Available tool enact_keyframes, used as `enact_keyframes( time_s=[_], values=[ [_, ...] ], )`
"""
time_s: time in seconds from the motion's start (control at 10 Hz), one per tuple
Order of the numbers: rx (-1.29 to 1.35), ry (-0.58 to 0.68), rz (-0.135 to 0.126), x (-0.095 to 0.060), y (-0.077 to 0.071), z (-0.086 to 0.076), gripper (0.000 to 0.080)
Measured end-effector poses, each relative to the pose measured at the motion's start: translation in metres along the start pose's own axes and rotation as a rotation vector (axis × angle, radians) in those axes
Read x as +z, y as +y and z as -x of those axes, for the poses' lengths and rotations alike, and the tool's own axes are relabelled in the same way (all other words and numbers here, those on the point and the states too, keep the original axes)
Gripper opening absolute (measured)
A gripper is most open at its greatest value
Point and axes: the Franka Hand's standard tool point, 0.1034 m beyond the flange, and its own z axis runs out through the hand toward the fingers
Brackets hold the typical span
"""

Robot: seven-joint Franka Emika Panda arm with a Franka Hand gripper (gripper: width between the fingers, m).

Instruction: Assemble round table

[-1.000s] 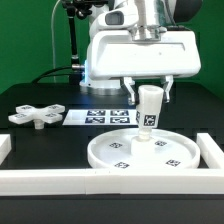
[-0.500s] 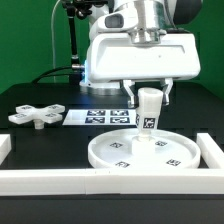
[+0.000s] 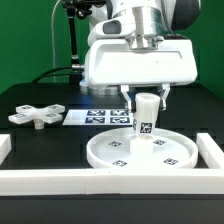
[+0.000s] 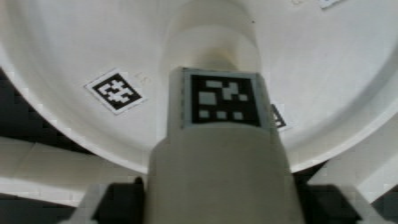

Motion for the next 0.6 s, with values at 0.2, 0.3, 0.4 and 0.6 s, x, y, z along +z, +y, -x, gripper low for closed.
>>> enact_keyframes(
  time_s=[0.2,0.3,0.4,0.6],
  values=[
    [-0.002,0.021,0.011,0.0006,-0.0006,0.0028,0.0409],
    [-0.002,0.034,0.018,0.0019,-0.0004,0.0049,0.0409],
    [-0.003,0.065,0.034,0.003,0.0004,0.004,0.0409],
    [-0.003,0.065,0.033,0.0036,0.0006,0.0027,0.0419]
  ],
)
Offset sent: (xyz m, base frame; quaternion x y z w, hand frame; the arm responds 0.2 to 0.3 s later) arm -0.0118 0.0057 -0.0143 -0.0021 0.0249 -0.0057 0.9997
